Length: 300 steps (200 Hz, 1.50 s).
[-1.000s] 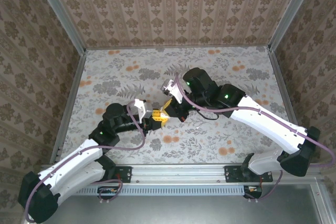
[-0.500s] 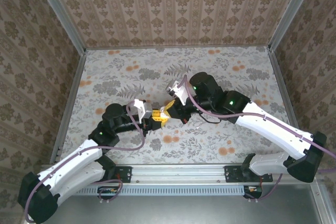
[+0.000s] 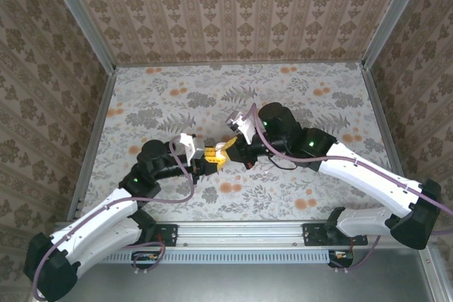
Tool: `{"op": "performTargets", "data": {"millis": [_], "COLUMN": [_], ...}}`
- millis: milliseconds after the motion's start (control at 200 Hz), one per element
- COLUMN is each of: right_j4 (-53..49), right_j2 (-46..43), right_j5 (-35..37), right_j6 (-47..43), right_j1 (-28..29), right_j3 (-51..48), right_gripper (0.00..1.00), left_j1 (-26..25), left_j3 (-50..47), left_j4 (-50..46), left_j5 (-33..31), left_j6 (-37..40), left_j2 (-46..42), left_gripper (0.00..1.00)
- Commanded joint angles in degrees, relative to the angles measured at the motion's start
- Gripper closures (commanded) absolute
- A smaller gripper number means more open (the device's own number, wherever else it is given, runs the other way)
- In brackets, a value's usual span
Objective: Insert wireless bluetooth earbuds into charging case
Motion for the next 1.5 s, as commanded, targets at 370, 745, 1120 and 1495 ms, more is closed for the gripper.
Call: {"op": "performTargets", "data": {"millis": [370,745,1120,1495], "right_j4": [-0.7,-10.8,-18.7,-17.1], "right_j2": [-4.6,-8.7,-3.4,9.0], "right_j5": [4.2,19.2,19.0,15.9], "right_j6": [5.4,15.1,27.1,24.9], "right_j1": [-1.0,-5.5,-23.8,-28.4], "right_j3": [0.9,3.3,-9.6,-14.4], "right_gripper": [0.60,0.50,0.51,0.61], "left_j1": [-1.0,-1.0,-0.8,-0.8], "left_j3": [2.5,1.1,0.3,-0.9], "left_j4": [3.1,0.7,-2.0,-3.5], "left_j5": [-0.7,-7.5,-10.6,-14.3], "left_j6": [0.5,3.9,6.5,7.4], "left_j2": [-2.4,-1.9,-1.6,0.5], "left_gripper": [1.00,1.00,1.00,1.00]}}
